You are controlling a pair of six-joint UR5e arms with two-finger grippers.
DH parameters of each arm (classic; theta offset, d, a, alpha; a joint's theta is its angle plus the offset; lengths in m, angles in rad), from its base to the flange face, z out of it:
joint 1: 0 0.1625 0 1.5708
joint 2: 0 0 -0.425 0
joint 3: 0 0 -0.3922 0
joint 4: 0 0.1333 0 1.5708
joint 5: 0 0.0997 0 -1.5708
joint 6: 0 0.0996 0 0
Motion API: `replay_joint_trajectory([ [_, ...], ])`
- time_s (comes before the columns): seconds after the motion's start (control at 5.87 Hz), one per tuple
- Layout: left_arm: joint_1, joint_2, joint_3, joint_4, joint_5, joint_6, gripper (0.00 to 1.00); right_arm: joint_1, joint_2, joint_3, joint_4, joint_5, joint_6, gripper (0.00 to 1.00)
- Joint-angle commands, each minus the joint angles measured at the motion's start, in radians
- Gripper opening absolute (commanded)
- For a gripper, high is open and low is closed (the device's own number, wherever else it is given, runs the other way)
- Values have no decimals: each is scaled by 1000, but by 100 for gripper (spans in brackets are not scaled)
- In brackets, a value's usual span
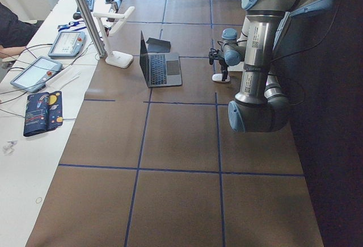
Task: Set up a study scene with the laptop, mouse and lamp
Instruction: 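Grasp the white mouse with the left gripper and lift it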
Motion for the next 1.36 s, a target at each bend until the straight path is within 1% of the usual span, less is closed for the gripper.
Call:
replay_joint_trajectory([
  [0.0, 4, -24, 19, -1, -2, 0, 100, 0, 0, -2, 0, 0, 0, 100],
  [0.17, 4, -44, 36, -1, -2, 0, 100, 0, 0, -4, 0, 0, 0, 100],
  [1.19, 2, -41, 53, 1, -5, 2, 100, -2, 0, -7, -2, 0, 3, 100],
])
